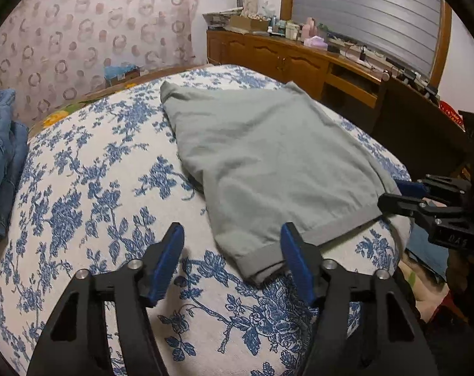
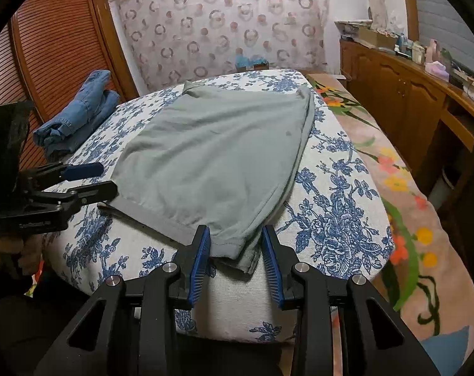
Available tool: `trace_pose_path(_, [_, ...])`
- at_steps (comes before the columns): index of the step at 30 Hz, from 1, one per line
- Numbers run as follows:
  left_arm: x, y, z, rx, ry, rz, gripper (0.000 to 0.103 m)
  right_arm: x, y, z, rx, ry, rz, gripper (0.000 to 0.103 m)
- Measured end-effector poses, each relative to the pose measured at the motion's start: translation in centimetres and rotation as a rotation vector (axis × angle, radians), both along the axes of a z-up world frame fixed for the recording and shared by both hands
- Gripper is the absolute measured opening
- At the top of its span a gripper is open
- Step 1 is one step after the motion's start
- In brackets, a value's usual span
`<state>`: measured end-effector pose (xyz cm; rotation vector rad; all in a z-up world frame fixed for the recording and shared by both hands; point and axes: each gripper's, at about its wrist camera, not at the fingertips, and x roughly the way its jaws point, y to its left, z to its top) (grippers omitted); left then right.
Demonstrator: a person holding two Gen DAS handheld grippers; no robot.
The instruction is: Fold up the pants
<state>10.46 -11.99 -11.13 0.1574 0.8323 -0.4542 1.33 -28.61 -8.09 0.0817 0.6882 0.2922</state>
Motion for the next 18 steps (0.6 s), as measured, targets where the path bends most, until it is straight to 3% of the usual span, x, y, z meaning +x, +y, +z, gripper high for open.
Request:
trace_pose_path(10, [-0.5, 0.1, -0.6, -0.061, 0.067, -0.004, 0.056, 0.2, 0.3, -0.1, 0.015, -0.001, 0.012, 0.030])
trace_pose_path(18, [-0.9, -0.3, -0.5, -0.078, 0.077, -0.021, 0.048, 0.2, 0.2, -0.3, 0.041, -0.005, 0.015, 0.025])
